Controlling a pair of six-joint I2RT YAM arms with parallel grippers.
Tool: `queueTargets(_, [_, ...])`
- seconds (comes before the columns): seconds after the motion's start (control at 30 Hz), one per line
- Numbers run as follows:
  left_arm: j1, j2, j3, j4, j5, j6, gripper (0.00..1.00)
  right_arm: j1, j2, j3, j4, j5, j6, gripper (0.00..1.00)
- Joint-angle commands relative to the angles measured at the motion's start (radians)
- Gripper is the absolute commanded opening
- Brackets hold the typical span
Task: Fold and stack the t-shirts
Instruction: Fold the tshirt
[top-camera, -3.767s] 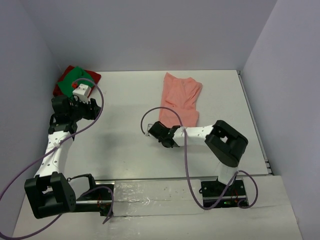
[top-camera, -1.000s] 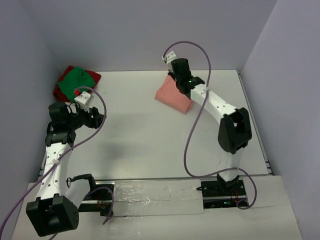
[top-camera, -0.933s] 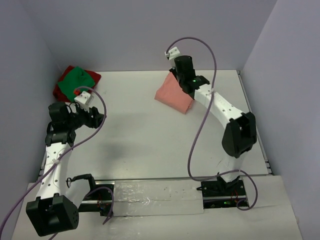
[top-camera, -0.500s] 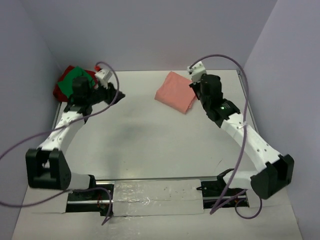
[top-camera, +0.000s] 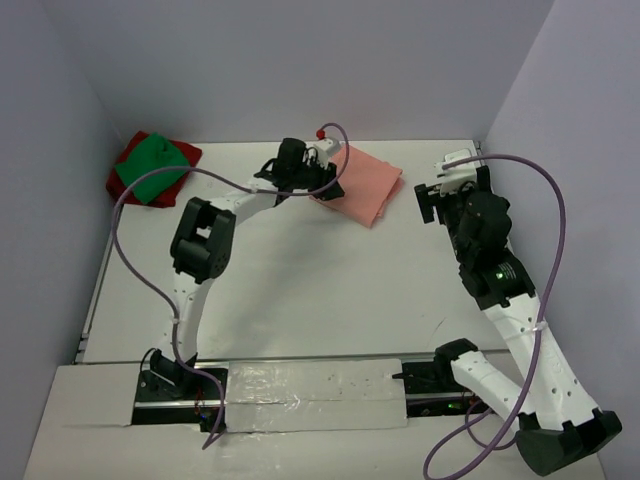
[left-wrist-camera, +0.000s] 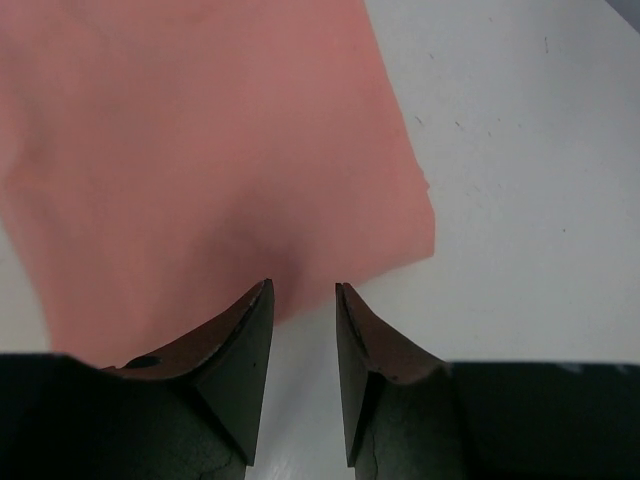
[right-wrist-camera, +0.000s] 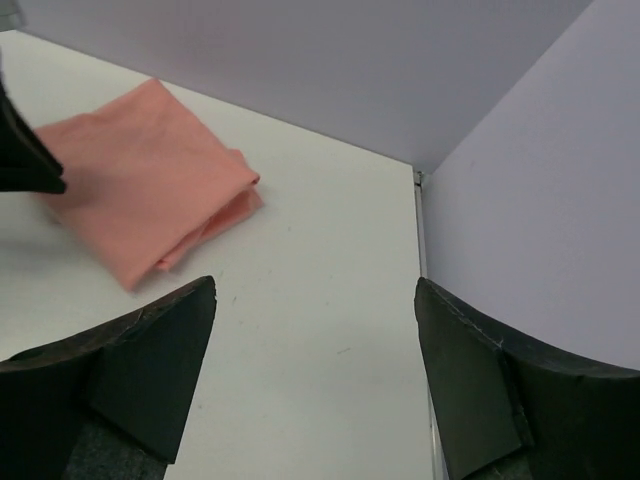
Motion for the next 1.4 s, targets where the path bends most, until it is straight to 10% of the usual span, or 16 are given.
queueTargets(0.0, [-0.035,0.055,0.179,-0.016,-0.038,-0.024,0.41,-0.034,-0.061,-0.054,-0.001,-0.083,-0.006,0.87])
queueTargets(0.7, [-0.187,0.451,0.774,-0.196,-0.472,0.038,0.63,-0.105,-0.072,-0.100,0.014,-0.185,0.030,0.87])
queueTargets(1.37, [-0.078,0.521,0.788,-0.712,-0.474,-0.011,0.82,-0.162,-0.159,-0.064,-0.017,-0.267,0.067,0.88])
